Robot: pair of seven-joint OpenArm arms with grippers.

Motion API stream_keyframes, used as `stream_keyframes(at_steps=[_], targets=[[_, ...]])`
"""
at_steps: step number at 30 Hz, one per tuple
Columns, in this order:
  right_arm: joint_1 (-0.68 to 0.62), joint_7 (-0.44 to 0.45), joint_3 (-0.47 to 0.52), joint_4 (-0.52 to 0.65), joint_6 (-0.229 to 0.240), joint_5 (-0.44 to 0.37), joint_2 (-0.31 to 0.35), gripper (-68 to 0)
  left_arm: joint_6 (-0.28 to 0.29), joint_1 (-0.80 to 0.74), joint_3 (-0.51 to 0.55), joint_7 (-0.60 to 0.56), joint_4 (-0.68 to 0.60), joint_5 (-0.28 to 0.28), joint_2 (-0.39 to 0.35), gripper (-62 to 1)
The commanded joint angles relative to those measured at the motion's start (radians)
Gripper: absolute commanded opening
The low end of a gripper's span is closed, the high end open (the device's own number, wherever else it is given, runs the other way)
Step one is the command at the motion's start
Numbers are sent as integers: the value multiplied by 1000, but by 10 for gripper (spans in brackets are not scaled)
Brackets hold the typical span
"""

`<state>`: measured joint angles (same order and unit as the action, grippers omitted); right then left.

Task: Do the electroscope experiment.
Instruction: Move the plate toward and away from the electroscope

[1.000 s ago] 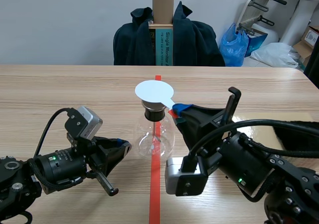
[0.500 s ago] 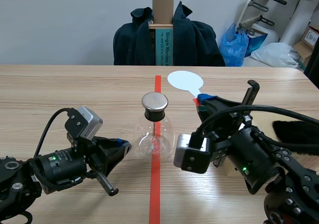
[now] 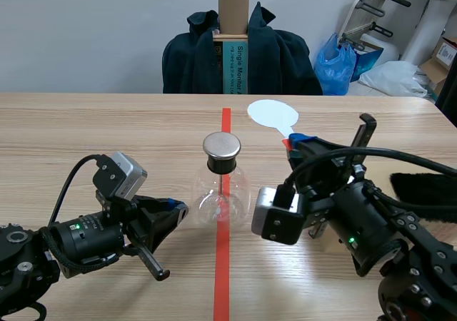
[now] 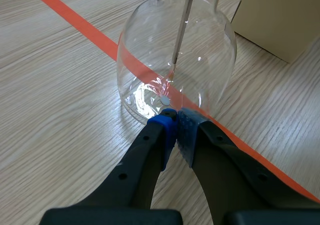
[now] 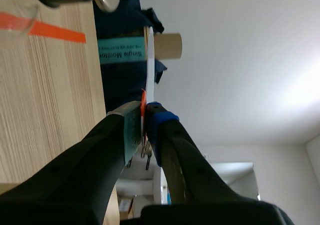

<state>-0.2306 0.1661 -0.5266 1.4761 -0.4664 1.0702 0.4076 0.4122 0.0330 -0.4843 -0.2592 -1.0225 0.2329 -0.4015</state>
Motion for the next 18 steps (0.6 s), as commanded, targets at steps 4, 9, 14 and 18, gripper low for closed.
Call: stream_keyframes(at_steps=[4,9,14,18], targets=[[15,80,8,14,-13,-3,11,-669,-2,6,2,-13,-16,9,5,-578],[14,183,8,14,-12,-3,11,-669,-2,6,2,-13,-16,9,5,-578],[14,253,8,14,-12,-3,11,-669,-2,6,2,-14,-16,10,5,-578],[14,284,8,14,-11,-3,11,-669,-2,6,2,-14,-16,10,5,-578]])
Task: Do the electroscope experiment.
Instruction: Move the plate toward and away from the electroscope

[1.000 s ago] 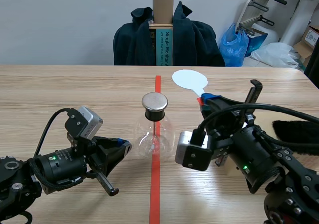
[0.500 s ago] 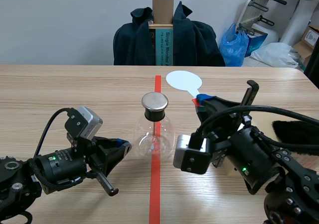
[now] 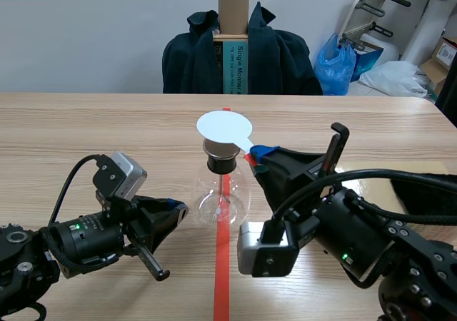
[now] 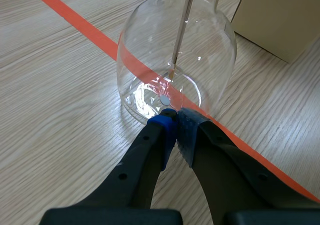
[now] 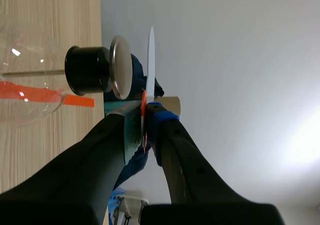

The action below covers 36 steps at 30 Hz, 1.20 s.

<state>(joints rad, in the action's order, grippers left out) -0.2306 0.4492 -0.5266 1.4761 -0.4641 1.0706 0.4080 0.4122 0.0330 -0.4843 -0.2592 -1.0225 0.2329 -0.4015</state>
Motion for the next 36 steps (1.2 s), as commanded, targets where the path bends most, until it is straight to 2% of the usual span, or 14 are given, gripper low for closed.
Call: stream_keyframes(at_steps=[1,10,17,24,28,32,36], targets=[[14,6,8,14,-14,-3,10,-669,-2,6,2,-14,-16,10,5,-578],[14,-22,8,14,-14,-3,11,-669,-2,6,2,-14,-16,10,5,-578],[14,-125,11,14,-14,-4,11,-669,-2,6,2,-14,-16,10,5,-578],[14,-287,11,14,-15,-4,11,-669,-2,6,2,-14,-16,10,5,-578],[14,-338,25,14,-17,-5,10,-669,-2,6,2,-14,-16,10,5,-578],[15,-358,40,14,-66,-29,10,-669,-2,6,2,-14,-16,10,5,-578],[15,-357,58,14,-82,-31,10,-669,-2,6,2,-14,-16,10,5,-578]])
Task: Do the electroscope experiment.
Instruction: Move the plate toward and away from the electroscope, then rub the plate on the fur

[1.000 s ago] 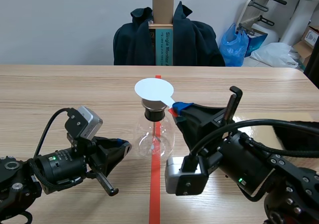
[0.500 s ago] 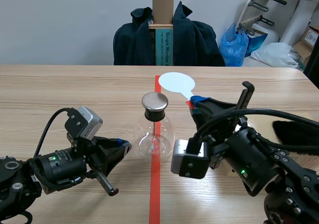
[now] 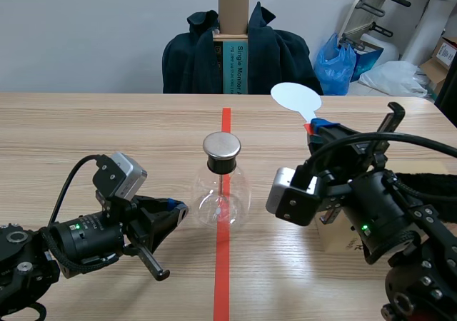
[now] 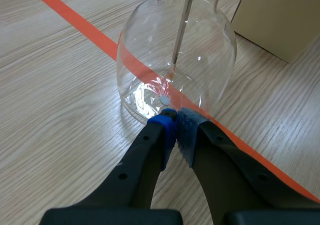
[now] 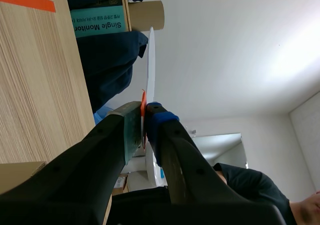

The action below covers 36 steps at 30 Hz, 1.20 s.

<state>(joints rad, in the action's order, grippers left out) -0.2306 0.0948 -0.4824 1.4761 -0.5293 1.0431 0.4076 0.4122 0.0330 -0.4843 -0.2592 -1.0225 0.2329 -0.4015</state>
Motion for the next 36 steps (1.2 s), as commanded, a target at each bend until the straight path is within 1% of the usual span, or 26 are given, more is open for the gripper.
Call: stream_keyframes(at_steps=[1,3,5,8,11,12,13,17,20,22,23,28,30,32,35,36], targets=[[15,-2,19,16,-31,-3,11,-669,-2,6,2,-14,-16,10,4,-577],[15,0,32,30,-50,-3,14,-669,-2,5,2,-14,-16,9,3,-577],[14,0,50,59,-55,-7,25,-669,-2,0,2,-14,-19,9,-1,-577],[9,0,90,122,-55,-47,51,-669,-2,-14,4,-18,-19,10,-11,-577],[9,-9,147,204,-55,-88,85,-669,-3,-47,7,-65,-35,9,-39,-569],[9,-16,169,235,-55,-95,97,-669,-2,-63,14,-83,-48,9,-51,-539],[9,-23,193,268,-55,-103,108,-669,-2,-81,24,-100,-64,9,-63,-493],[-2,-50,306,416,-55,-151,150,-669,-3,-169,80,-151,-153,9,-124,-264],[-29,-56,407,521,-55,-178,157,-669,-3,-254,129,-183,-243,10,-183,-99],[-56,-58,471,580,-55,-185,157,-669,-3,-321,164,-209,-304,10,-220,-12],[-70,-60,499,605,-55,-185,157,-669,-3,-357,184,-217,-336,10,-241,14],[-144,-59,615,677,-55,-185,157,-669,-6,-538,286,-223,-492,10,-341,14],[-175,-58,649,692,-55,-204,157,-669,-9,-607,328,-223,-552,14,-379,14],[-206,-48,672,699,-55,-223,157,-669,-10,-671,369,-219,-608,14,-412,14],[-275,-33,693,697,-56,-225,154,-669,-11,-752,428,-211,-678,17,-445,14],[-303,-16,698,693,-67,-225,149,-669,-11,-772,445,-204,-696,18,-451,14]])
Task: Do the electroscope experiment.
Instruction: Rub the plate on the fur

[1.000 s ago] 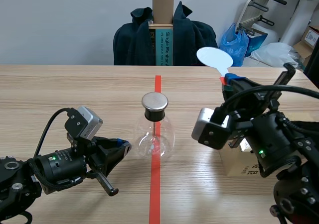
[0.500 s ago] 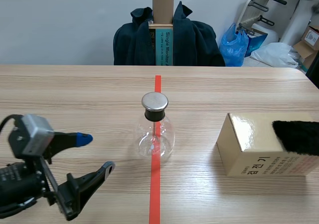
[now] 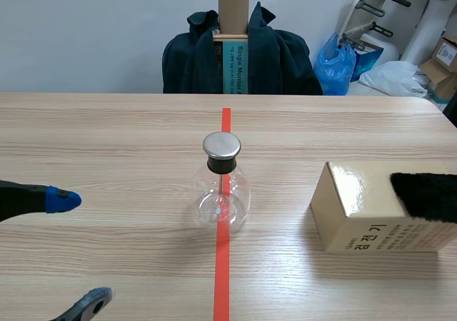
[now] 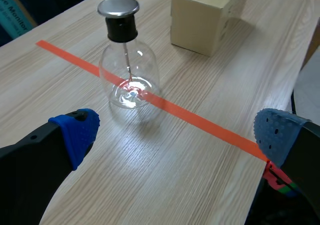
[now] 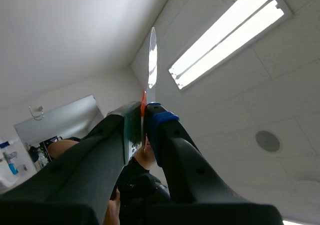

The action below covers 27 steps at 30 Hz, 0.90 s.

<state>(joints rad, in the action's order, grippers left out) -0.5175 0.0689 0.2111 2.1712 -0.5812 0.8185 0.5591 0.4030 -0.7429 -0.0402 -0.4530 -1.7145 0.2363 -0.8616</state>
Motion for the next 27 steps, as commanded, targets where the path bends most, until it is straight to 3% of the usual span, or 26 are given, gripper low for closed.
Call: stream_keyframes(at_steps=[1,4,6,9,12,21,27], targets=[[-47,38,7,-13,-40,-1,-9,-669,-6,-13,16,6,-21,14,7,14],[-142,158,6,-74,-153,0,-41,-669,-16,-42,44,43,-50,14,7,14],[-195,253,6,-144,-202,0,-79,-669,-16,-41,44,54,-51,14,8,14],[-254,391,5,-280,-202,0,-137,-669,-20,-40,45,53,-54,14,7,14],[-287,475,5,-408,-202,-2,-172,-669,-19,-40,45,54,-54,14,8,14],[-287,601,5,-705,-202,-5,-237,-669,-20,-40,45,53,-54,14,16,14],[-229,615,5,-824,-202,-19,-252,-669,-20,-40,45,53,-54,14,16,14]])
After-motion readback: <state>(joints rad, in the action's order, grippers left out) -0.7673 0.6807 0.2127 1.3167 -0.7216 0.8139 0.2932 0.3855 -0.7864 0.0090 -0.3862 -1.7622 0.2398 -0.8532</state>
